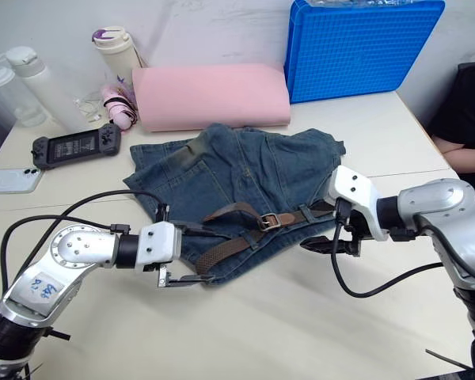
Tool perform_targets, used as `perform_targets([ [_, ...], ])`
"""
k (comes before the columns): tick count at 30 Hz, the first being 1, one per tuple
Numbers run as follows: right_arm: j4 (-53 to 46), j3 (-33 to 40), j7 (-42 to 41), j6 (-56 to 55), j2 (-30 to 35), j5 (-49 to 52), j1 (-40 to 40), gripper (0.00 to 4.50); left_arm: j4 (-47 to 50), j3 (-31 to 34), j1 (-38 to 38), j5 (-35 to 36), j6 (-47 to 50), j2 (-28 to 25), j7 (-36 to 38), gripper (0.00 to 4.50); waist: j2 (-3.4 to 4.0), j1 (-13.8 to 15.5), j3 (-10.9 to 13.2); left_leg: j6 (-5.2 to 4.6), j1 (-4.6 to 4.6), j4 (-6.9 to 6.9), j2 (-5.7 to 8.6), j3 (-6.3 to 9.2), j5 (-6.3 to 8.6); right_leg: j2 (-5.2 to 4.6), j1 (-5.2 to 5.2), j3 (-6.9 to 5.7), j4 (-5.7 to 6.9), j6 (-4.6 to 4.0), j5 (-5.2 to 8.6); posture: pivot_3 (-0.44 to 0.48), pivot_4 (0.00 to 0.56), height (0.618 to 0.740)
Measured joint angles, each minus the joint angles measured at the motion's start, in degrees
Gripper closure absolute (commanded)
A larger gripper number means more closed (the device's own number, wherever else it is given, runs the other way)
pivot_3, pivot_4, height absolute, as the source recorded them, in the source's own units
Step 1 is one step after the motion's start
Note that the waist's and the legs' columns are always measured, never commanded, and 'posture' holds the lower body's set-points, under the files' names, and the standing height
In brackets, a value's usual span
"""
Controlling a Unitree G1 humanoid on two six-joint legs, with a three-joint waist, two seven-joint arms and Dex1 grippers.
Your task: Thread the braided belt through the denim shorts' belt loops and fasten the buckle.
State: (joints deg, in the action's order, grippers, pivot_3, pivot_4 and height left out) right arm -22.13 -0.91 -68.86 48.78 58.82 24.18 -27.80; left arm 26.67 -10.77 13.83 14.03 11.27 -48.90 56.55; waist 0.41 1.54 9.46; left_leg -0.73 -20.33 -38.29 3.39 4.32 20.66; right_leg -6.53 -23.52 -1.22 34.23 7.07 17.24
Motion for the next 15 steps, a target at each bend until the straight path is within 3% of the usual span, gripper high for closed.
perform_targets([
  [5, 0.06, -0.14, 0.68, -0.02, 0.03, -0.01, -0.04, 0.05, -3.01, -1.11, -1.23, -4.43, -11.13, -1.28, 4.27, 0.0, 0.01, 0.0, 0.0, -0.04, -0.01, 0.03, 0.0, 0.0, 0.02, 0.0, -0.01, 0.0, -0.04, 0.0, 0.0, 0.0, 0.15, 0.74],
  [11, 0.04, -0.17, 2.16, 0.02, 0.49, -0.05, -0.05, 0.05, -10.81, -4.76, 2.48, -13.65, -21.69, 1.28, 3.99, 0.0, 0.01, -0.04, 0.0, -0.09, -0.01, 0.01, 0.01, -0.07, 0.0, 0.03, -0.02, -0.06, 0.2, 0.04, -0.02, 0.0, 0.15, 0.74],
  [15, 0.08, -0.25, 3.33, -0.05, 0.49, -0.16, -0.41, 0.0, -14.22, -6.24, 3.74, -17.98, -26.38, 2.96, 2.84, 1.74, 0.0, -0.04, 0.01, -0.11, -0.01, 0.01, 0.01, -0.12, 0.0, 0.05, -0.06, -0.11, 0.26, 0.05, -0.03, 0.0, 0.15, 0.74],
])
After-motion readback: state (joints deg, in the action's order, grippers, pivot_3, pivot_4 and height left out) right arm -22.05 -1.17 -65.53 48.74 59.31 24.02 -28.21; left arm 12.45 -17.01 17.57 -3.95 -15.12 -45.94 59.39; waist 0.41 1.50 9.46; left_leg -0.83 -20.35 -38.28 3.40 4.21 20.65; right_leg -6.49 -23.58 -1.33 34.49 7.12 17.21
